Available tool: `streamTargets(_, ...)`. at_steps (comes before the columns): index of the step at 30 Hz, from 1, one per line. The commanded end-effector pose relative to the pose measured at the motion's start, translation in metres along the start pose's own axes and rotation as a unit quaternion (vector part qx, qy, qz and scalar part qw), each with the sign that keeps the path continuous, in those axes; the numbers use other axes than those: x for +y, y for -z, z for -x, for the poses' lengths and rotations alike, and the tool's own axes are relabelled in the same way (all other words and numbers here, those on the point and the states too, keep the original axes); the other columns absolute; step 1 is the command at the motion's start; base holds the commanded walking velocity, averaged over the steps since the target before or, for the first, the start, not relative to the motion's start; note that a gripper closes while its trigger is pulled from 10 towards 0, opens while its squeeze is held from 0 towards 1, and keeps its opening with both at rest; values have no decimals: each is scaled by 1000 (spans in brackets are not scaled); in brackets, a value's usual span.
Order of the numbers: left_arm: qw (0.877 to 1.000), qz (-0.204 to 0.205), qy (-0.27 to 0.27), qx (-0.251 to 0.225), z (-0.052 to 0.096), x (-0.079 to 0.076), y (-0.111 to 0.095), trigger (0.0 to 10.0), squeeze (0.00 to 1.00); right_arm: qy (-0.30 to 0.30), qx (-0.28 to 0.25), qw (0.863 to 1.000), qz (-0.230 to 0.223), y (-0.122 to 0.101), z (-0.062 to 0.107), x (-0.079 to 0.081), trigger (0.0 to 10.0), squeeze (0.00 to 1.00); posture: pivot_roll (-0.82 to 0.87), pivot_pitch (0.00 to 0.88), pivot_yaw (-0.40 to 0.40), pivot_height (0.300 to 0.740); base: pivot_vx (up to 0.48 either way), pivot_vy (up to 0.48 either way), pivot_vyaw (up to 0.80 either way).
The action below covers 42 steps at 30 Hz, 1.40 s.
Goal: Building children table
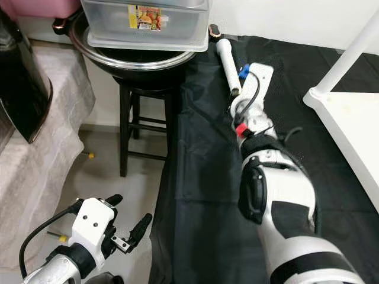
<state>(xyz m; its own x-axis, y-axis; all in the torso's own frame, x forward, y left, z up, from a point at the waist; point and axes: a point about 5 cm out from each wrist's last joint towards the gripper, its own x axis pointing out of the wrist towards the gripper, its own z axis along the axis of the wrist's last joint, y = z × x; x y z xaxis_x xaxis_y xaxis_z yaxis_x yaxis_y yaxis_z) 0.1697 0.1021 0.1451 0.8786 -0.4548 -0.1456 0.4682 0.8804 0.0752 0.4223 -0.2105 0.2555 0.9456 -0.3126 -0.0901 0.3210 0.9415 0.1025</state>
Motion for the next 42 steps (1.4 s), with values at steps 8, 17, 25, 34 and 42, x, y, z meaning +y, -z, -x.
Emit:
streamTargets(8,1000,-2,10,8,3,-3,1,10000,0,16,27,999,11,13,-1,-11,10000,0,131,215,-104,740,0,0,0)
streamTargets(17,1000,-7,12,10,5,-3,0,10000,0,17,83,996,15,46,2,-13,10000,0,134,226,-102,740,0,0,0)
streamTargets(25,1000,-6,12,13,6,-3,0,10000,0,28,101,994,22,57,3,-17,10000,0,136,230,-101,740,0,0,0)
streamTargets(34,1000,-8,11,12,7,-2,0,10000,0,23,160,987,-21,82,8,-18,10000,0,137,245,-102,740,0,0,0)
streamTargets(42,1000,-11,11,13,8,-2,1,10000,0,8,186,982,-29,94,12,-14,10000,0,137,248,-101,740,0,0,0)
